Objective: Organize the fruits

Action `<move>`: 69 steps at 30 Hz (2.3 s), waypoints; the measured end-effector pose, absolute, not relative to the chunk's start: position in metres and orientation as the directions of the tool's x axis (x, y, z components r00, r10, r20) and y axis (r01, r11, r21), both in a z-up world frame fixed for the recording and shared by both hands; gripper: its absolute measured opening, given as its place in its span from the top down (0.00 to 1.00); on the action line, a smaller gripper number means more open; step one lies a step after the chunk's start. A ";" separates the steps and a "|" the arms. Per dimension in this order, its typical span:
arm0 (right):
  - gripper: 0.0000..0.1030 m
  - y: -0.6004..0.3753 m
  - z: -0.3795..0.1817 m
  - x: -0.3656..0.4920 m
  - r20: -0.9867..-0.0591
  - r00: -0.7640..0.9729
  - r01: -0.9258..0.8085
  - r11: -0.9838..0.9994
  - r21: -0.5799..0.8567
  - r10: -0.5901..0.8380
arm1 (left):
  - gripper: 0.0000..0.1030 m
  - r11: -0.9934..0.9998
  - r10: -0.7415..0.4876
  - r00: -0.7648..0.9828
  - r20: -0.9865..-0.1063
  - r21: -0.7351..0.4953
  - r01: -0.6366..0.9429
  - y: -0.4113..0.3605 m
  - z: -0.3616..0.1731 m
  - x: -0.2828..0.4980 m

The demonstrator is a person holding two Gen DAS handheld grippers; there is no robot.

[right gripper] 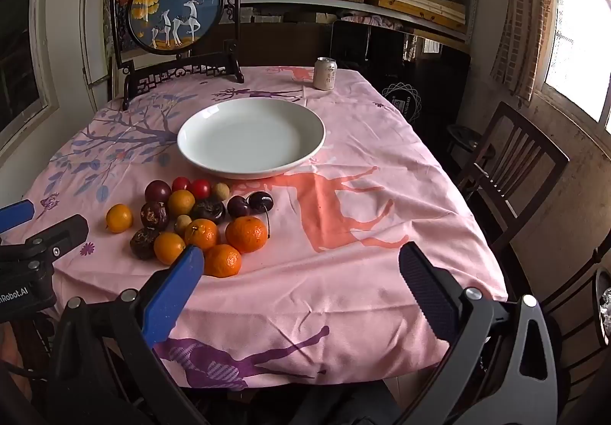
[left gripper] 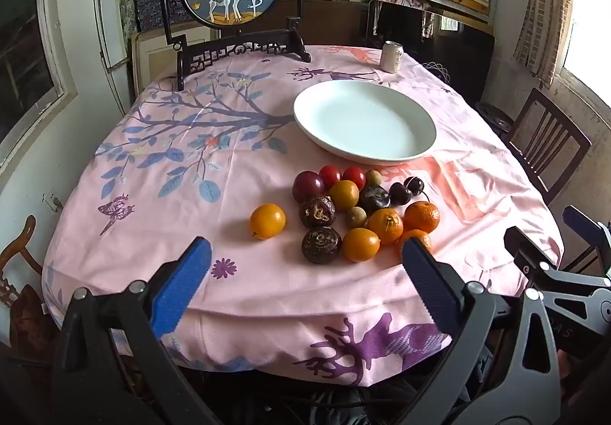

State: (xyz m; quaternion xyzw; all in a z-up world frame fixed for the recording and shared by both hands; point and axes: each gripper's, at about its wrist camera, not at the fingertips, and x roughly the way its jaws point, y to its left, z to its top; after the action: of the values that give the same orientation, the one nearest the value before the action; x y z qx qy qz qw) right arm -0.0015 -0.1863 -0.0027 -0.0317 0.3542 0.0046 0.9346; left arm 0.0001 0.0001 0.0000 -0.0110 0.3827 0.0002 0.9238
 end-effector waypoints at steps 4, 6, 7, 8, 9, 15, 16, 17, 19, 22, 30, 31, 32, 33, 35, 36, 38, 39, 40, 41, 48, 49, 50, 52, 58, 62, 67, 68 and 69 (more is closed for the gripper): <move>0.01 -0.186 -0.003 -0.002 -0.663 0.748 -0.032 0.998 -0.055 -0.013 | 0.02 1.000 -0.003 0.714 -0.700 -0.016 -0.012 0.000 0.000 -0.001; 0.01 -0.186 -0.002 -0.002 -0.663 0.749 -0.031 0.998 -0.056 -0.014 | 0.02 1.000 -0.001 0.714 -0.700 -0.015 -0.012 -0.001 0.000 -0.001; 0.01 -0.186 -0.003 -0.002 -0.664 0.748 -0.032 0.998 -0.055 -0.013 | 0.02 1.000 0.000 0.714 -0.700 -0.012 -0.013 -0.001 0.000 -0.001; 0.01 -0.186 -0.003 -0.002 -0.663 0.748 -0.032 0.998 -0.055 -0.013 | 0.02 1.000 0.002 0.714 -0.700 -0.010 -0.012 -0.001 0.000 -0.001; 0.01 -0.186 -0.003 -0.002 -0.664 0.748 -0.031 0.998 -0.055 -0.013 | 0.02 1.000 0.000 0.714 -0.700 -0.014 -0.013 0.000 0.000 -0.001; 0.01 -0.185 -0.002 -0.003 -0.662 0.750 -0.033 0.998 -0.056 -0.012 | 0.02 1.000 -0.005 0.714 -0.700 -0.017 -0.009 0.001 0.001 -0.002; 0.01 -0.185 -0.002 -0.003 -0.661 0.750 -0.033 0.998 -0.057 -0.013 | 0.02 1.000 0.003 0.716 -0.698 -0.010 -0.014 -0.001 0.000 -0.001; 0.01 -0.184 -0.002 -0.003 -0.661 0.750 -0.034 0.998 -0.057 -0.012 | 0.02 1.000 0.003 0.716 -0.698 -0.009 -0.014 -0.001 0.000 -0.001; 0.01 -0.185 -0.002 -0.003 -0.663 0.749 -0.034 0.998 -0.055 -0.011 | 0.02 1.000 0.004 0.716 -0.698 -0.009 -0.014 -0.001 0.000 -0.001; 0.01 -0.185 -0.002 -0.003 -0.663 0.749 -0.033 0.998 -0.053 -0.011 | 0.02 1.000 0.004 0.716 -0.698 -0.009 -0.014 -0.001 0.000 -0.001; 0.01 -0.185 -0.003 -0.003 -0.662 0.749 -0.033 0.998 -0.053 -0.011 | 0.02 1.000 0.004 0.716 -0.698 -0.009 -0.014 0.003 0.002 -0.002; 0.01 -0.185 -0.003 -0.003 -0.662 0.749 -0.033 0.998 -0.052 -0.010 | 0.02 1.000 0.005 0.716 -0.698 -0.008 -0.014 0.003 0.002 -0.002; 0.01 -0.185 -0.003 -0.003 -0.662 0.749 -0.033 0.998 -0.052 -0.010 | 0.02 1.000 0.004 0.715 -0.699 -0.008 -0.014 0.003 0.002 -0.002; 0.01 -0.185 -0.003 -0.003 -0.662 0.749 -0.033 0.998 -0.052 -0.010 | 0.02 1.000 0.003 0.716 -0.699 -0.010 -0.014 0.003 0.002 -0.002; 0.01 -0.185 -0.003 -0.003 -0.662 0.749 -0.033 0.998 -0.052 -0.010 | 0.02 1.000 0.004 0.716 -0.699 -0.009 -0.015 0.003 0.002 -0.002; 0.01 -0.185 -0.003 -0.003 -0.663 0.749 -0.033 0.998 -0.052 -0.009 | 0.02 1.000 0.004 0.715 -0.699 -0.009 -0.015 0.003 0.002 -0.003; 0.01 -0.185 -0.003 -0.003 -0.663 0.748 -0.034 0.998 -0.051 -0.008 | 0.02 1.000 0.004 0.716 -0.698 -0.008 -0.014 0.002 0.001 -0.002; 0.01 -0.185 -0.003 -0.003 -0.663 0.748 -0.033 0.998 -0.051 -0.009 | 0.02 1.000 0.004 0.716 -0.699 -0.008 -0.014 0.003 0.001 -0.002; 0.01 -0.186 -0.003 -0.002 -0.663 0.749 -0.033 0.998 -0.052 -0.009 | 0.02 1.000 0.003 0.716 -0.699 -0.009 -0.012 0.003 0.002 -0.003; 0.01 -0.187 -0.003 -0.002 -0.663 0.749 -0.034 0.998 -0.052 -0.009 | 0.02 1.000 0.003 0.715 -0.699 -0.009 -0.014 0.002 0.001 -0.002; 0.01 -0.184 -0.003 -0.002 -0.665 0.747 -0.037 0.998 -0.049 -0.005 | 0.02 1.000 0.004 0.715 -0.699 -0.009 -0.014 0.002 0.001 -0.002; 0.01 -0.184 -0.003 -0.002 -0.665 0.747 -0.037 0.998 -0.049 -0.005 | 0.02 1.000 0.004 0.715 -0.699 -0.009 -0.015 0.003 0.002 -0.003; 0.01 -0.186 -0.003 -0.002 -0.665 0.747 -0.037 0.998 -0.048 -0.004 | 0.02 1.000 0.003 0.715 -0.699 -0.010 -0.014 0.003 0.002 -0.003; 0.01 -0.185 -0.005 -0.002 -0.665 0.747 -0.036 0.998 -0.048 -0.005 | 0.02 1.000 0.004 0.715 -0.699 -0.009 -0.014 0.002 0.002 -0.002; 0.01 -0.184 -0.004 -0.003 -0.665 0.747 -0.036 0.998 -0.048 -0.005 | 0.02 1.000 0.004 0.715 -0.699 -0.009 -0.015 0.002 0.001 -0.002; 0.01 -0.183 -0.004 -0.003 -0.665 0.746 -0.036 0.998 -0.047 -0.004 | 0.02 1.000 0.004 0.715 -0.699 -0.009 -0.015 0.003 0.002 -0.003; 0.01 -0.184 -0.004 -0.003 -0.666 0.746 -0.037 0.998 -0.046 -0.003 | 0.02 1.000 0.003 0.715 -0.699 -0.010 -0.014 0.003 0.002 -0.003; 0.01 -0.183 -0.004 -0.003 -0.666 0.746 -0.037 0.998 -0.046 -0.003 | 0.02 1.000 0.003 0.714 -0.700 -0.009 -0.014 0.003 0.002 -0.002; 0.01 -0.184 -0.004 -0.003 -0.666 0.746 -0.036 0.998 -0.047 -0.004 | 0.02 1.000 0.004 0.715 -0.700 -0.009 -0.015 0.002 0.001 -0.002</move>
State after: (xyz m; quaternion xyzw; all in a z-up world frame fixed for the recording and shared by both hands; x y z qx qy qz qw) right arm -0.0028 -0.1837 -0.0036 -0.0285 0.3561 0.0085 0.9340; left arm -0.0021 0.0023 0.0014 -0.0071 0.3778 0.0049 0.9259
